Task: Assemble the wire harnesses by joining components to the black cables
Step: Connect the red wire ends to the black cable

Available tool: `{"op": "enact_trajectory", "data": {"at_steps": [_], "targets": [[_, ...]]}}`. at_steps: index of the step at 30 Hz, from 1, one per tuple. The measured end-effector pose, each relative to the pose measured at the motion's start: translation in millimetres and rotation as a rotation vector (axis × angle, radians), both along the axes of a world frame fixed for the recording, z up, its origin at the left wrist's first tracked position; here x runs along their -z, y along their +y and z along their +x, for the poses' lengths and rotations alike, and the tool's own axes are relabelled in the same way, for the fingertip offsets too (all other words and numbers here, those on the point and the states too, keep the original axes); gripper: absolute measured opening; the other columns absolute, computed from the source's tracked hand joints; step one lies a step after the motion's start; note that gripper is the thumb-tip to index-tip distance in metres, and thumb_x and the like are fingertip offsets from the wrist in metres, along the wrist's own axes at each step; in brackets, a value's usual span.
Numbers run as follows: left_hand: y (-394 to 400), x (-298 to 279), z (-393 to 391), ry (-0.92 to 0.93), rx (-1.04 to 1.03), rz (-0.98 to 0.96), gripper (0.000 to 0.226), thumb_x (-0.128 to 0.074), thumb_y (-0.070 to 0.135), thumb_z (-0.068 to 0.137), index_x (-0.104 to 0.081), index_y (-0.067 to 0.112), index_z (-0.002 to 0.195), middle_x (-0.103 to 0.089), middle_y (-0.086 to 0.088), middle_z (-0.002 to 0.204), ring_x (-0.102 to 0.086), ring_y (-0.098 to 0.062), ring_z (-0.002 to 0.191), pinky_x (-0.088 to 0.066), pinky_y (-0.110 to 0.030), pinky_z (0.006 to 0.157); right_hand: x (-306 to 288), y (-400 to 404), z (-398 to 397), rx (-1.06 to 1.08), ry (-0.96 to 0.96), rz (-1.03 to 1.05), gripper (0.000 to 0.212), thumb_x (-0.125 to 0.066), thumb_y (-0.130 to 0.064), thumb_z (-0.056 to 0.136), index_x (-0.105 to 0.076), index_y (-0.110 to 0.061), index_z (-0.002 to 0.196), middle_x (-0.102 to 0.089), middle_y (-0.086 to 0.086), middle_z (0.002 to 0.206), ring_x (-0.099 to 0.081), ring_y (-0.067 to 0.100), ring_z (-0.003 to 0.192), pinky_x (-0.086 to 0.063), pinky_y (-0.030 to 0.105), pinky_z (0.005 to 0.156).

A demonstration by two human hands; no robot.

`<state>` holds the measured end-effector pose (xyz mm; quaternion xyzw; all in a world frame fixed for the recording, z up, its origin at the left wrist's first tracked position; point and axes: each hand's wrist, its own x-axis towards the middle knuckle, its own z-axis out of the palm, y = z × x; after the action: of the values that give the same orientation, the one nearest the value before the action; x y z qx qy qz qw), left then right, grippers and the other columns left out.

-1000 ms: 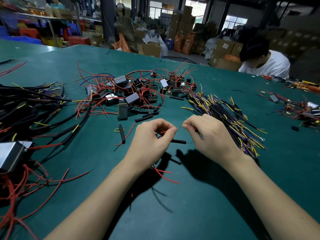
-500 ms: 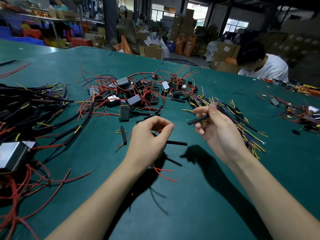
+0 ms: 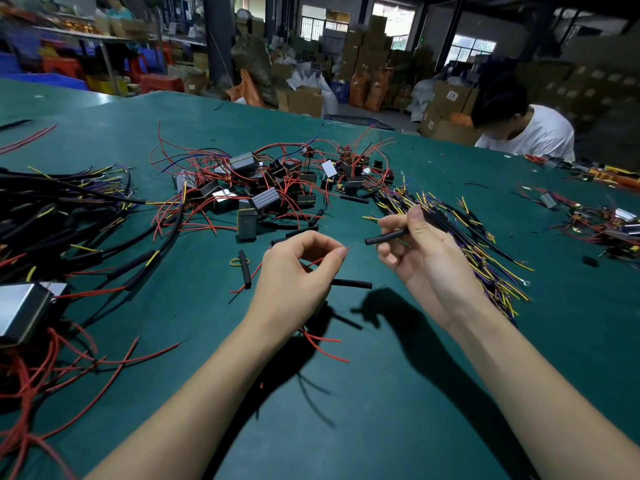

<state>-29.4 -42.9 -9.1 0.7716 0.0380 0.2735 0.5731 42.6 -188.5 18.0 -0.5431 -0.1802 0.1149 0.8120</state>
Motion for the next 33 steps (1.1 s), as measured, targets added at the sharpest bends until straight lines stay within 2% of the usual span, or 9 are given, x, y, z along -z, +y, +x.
{"op": "enact_trajectory", "data": {"at_steps": [5,11,14,17,22,33], "targets": [[1,-2,-2,-0.003,0.016,0.025,0.009,-0.069,0.019,0.086,-0.07,0.019,0.076,-0.06,0.016,0.059,-0.045,0.006,0.046,-0.032,-0.009,0.051,-2,4,-4,-0.027,-0.028,-0.029,0.035,-0.042,-0.031,0.095,-0.06,-0.002,0.087,-0.062,0.0,0.072,-0.054,0.013,0.058,-0.044,0.018,0.055],[6,-4,-4,0.008,0.028,-0.021,0.007,-0.072,0.021,0.083,-0.072,0.021,0.077,-0.058,0.015,0.055,-0.044,0.004,0.043,-0.034,-0.011,0.049,-9,9,-9,-0.003,-0.195,-0.105,0.031,-0.045,-0.03,0.089,-0.057,-0.002,0.081,-0.058,0.005,0.07,-0.055,0.012,0.058,-0.043,0.017,0.054],[7,-4,-3,0.01,0.033,-0.075,0.006,-0.071,0.022,0.084,-0.072,0.02,0.078,-0.063,0.01,0.064,-0.044,0.0,0.047,-0.041,-0.019,0.052,-14,1,-4,0.074,-0.178,-0.04,0.03,-0.042,-0.028,0.094,-0.056,-0.004,0.081,-0.059,0.001,0.067,-0.055,0.011,0.057,-0.042,0.016,0.054],[8,-4,-3,0.007,0.036,-0.097,0.006,-0.071,0.023,0.084,-0.072,0.02,0.078,-0.064,0.006,0.068,-0.046,-0.005,0.052,-0.044,-0.027,0.057,-13,-4,-1,0.098,-0.156,-0.067,0.031,-0.039,-0.023,0.099,-0.055,-0.004,0.08,-0.059,-0.002,0.066,-0.055,0.011,0.056,-0.042,0.016,0.054],[7,-3,-3,0.006,0.035,-0.092,0.007,-0.072,0.023,0.084,-0.072,0.021,0.077,-0.065,0.006,0.068,-0.048,-0.005,0.053,-0.045,-0.028,0.059,-9,1,-6,0.05,-0.149,-0.067,0.03,-0.046,-0.031,0.087,-0.055,-0.004,0.08,-0.058,-0.001,0.066,-0.055,0.011,0.057,-0.043,0.018,0.056],[8,0,-1,0.013,0.053,-0.107,0.006,-0.073,0.025,0.083,-0.073,0.023,0.077,-0.061,0.01,0.062,-0.045,-0.007,0.05,-0.041,-0.027,0.056,-6,7,-7,-0.001,-0.094,-0.033,0.031,-0.04,-0.023,0.098,-0.056,-0.003,0.08,-0.059,0.002,0.068,-0.057,0.013,0.058,-0.046,0.018,0.057]]}}
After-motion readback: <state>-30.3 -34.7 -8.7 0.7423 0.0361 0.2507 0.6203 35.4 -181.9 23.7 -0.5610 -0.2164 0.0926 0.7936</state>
